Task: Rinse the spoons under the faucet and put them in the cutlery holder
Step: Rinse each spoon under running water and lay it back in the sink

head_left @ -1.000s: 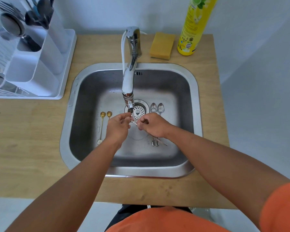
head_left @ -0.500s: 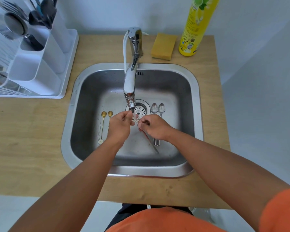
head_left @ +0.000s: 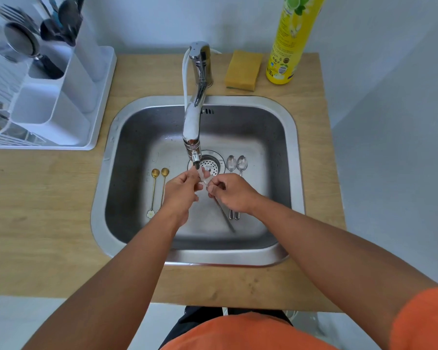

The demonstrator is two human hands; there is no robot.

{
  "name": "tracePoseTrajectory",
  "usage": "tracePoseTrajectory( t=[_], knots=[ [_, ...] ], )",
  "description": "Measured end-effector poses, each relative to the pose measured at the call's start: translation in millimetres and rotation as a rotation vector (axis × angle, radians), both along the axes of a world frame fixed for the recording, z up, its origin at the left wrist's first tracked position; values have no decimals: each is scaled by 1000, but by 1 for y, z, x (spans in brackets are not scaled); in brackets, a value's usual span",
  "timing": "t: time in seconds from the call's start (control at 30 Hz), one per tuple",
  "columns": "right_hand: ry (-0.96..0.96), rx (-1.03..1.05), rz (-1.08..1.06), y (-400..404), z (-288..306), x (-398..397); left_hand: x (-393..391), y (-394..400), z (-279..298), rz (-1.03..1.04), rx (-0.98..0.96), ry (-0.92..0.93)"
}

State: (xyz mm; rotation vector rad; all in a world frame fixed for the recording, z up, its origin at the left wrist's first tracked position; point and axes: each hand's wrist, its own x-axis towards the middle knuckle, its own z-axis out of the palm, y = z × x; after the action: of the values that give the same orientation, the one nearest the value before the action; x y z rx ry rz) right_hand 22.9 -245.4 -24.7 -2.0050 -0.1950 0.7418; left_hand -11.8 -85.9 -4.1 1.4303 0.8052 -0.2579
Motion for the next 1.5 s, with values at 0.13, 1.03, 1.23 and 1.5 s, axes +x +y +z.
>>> tracePoseTrajectory(
  t=[0.13,1.03,1.23,1.5],
  knots=[
    [52,36,-17,-5,-2,-1,-6,7,-9,-49,-289,12],
    [61,97,-14,-12,1,-8,-18,0,3,-95,98,-90],
    [131,99,52,-17,4,-9,-16,3,-1,44,-220,-37],
    [95,58,-16,-19,3,-17,-12,8,6,-88,-4,43]
  ],
)
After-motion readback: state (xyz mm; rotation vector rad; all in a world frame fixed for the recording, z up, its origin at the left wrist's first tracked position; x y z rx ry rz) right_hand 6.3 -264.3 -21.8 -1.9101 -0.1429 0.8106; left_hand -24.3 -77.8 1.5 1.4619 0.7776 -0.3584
